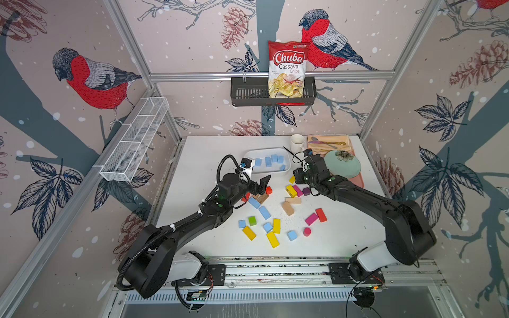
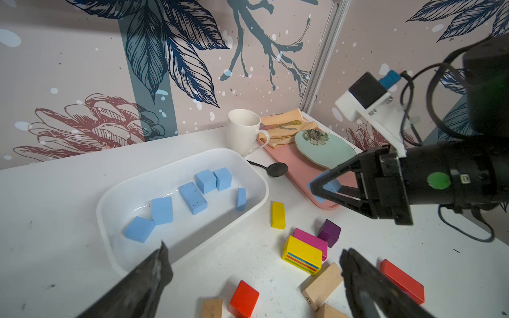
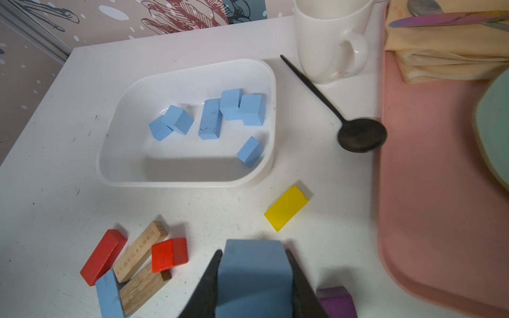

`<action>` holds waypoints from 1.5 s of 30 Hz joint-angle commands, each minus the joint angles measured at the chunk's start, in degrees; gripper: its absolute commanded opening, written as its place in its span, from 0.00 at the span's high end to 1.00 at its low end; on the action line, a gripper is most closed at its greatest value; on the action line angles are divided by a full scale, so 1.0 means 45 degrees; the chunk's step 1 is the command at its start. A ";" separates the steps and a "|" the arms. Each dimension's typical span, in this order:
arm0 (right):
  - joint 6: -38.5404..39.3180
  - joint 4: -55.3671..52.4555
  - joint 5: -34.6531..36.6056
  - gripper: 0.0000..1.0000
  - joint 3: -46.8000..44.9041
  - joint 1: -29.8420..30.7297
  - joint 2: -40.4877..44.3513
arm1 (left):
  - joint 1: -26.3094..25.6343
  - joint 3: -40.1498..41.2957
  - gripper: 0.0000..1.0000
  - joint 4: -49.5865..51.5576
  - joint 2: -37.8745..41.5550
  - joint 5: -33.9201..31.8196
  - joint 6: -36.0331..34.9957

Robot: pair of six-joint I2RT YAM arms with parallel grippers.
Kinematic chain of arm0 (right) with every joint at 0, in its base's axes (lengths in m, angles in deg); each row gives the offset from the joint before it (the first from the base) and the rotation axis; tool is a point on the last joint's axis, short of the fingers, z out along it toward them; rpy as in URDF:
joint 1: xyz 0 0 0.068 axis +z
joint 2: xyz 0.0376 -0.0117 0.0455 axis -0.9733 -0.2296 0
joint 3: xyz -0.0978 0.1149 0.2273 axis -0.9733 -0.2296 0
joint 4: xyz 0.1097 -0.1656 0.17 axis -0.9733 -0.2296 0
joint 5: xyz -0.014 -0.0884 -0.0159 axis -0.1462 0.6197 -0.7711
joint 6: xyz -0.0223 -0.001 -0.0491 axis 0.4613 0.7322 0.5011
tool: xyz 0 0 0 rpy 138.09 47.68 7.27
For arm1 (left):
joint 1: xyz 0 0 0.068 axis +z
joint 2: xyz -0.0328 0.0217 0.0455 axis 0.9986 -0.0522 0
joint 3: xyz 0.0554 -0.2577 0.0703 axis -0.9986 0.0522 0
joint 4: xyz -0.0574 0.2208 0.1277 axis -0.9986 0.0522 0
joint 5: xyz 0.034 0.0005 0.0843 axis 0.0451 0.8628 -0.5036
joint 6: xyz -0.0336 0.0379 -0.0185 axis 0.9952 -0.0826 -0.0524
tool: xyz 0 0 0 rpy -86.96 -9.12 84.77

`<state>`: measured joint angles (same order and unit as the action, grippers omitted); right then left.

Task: Pick out the blue building blocks
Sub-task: Pick up the building block from the center of the board, then place the building block in the storage box.

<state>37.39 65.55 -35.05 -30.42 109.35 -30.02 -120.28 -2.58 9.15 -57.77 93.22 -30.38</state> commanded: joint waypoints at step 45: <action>0.1106 -0.2740 -0.0087 0.28 0.8928 0.0777 -0.8390 | 0.0012 0.0343 0.01 -0.0130 0.0534 -0.0668 -0.0036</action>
<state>41.87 53.98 -35.31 8.95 112.67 -67.44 -120.28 -0.62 9.89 -55.30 90.78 -30.59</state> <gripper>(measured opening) 0.709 0.990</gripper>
